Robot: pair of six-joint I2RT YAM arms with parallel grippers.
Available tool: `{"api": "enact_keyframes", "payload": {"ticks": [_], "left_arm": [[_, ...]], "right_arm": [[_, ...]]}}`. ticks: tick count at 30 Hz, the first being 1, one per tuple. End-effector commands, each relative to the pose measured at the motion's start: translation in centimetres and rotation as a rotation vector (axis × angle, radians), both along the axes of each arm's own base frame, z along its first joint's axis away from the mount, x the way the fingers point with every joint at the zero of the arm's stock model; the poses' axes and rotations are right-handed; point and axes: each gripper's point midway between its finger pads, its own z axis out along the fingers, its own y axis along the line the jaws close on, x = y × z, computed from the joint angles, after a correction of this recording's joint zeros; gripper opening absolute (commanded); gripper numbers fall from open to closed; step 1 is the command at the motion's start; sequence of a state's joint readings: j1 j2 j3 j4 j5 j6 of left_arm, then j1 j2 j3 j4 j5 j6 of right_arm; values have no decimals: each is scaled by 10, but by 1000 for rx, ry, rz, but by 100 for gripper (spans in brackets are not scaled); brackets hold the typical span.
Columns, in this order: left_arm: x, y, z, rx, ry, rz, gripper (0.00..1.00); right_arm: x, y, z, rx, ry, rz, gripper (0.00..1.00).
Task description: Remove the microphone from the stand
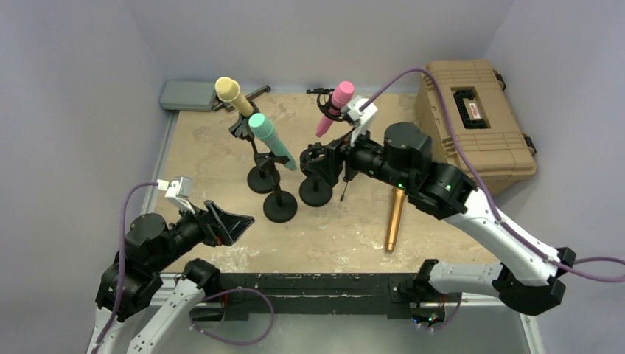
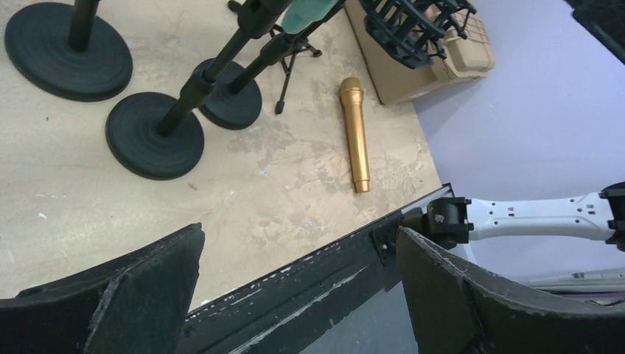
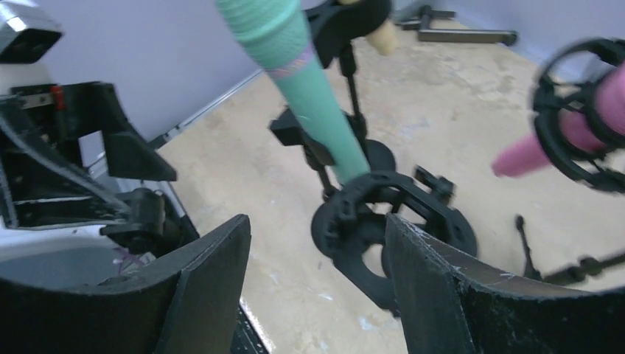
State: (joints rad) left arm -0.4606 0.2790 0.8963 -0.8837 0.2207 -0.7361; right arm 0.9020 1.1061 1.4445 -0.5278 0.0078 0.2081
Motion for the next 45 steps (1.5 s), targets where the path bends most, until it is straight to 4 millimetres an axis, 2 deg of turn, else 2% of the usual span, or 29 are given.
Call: {"api": "enact_keyframes", "payload": {"ticks": [1, 4, 8, 11, 16, 20, 22, 28, 36, 39, 41, 45], "left_arm": [[4, 4, -9, 39, -10, 17, 100], [7, 4, -14, 44, 0, 24, 100], [10, 4, -19, 51, 18, 34, 100], [11, 0, -19, 34, 11, 22, 100], [11, -1, -19, 5, -10, 24, 100], [11, 1, -16, -10, -33, 33, 100], [13, 3, -13, -20, -58, 54, 100], [22, -13, 12, -24, -184, -36, 97], [46, -14, 48, 123, -374, -53, 97], [64, -13, 51, 161, -435, -21, 97], [71, -16, 47, 195, -485, -36, 97], [86, -14, 51, 217, -544, 14, 97]], "right_arm": [[-10, 51, 51, 106, -188, 156, 67], [-6, 78, 47, 73, -207, 157, 70], [11, 98, 41, 17, -231, 76, 73], [26, 102, 38, -20, -240, 13, 74], [39, 110, 28, -59, -236, -30, 74], [44, 114, 19, -76, -229, -43, 64], [46, 116, 12, -87, -225, -48, 63], [54, 122, 4, -99, -232, -66, 63], [62, 132, -3, -103, -233, -81, 60], [66, 132, -6, -133, -263, -87, 56], [67, 133, -6, -141, -270, -88, 51], [69, 134, -9, -155, -279, -85, 41]]}}
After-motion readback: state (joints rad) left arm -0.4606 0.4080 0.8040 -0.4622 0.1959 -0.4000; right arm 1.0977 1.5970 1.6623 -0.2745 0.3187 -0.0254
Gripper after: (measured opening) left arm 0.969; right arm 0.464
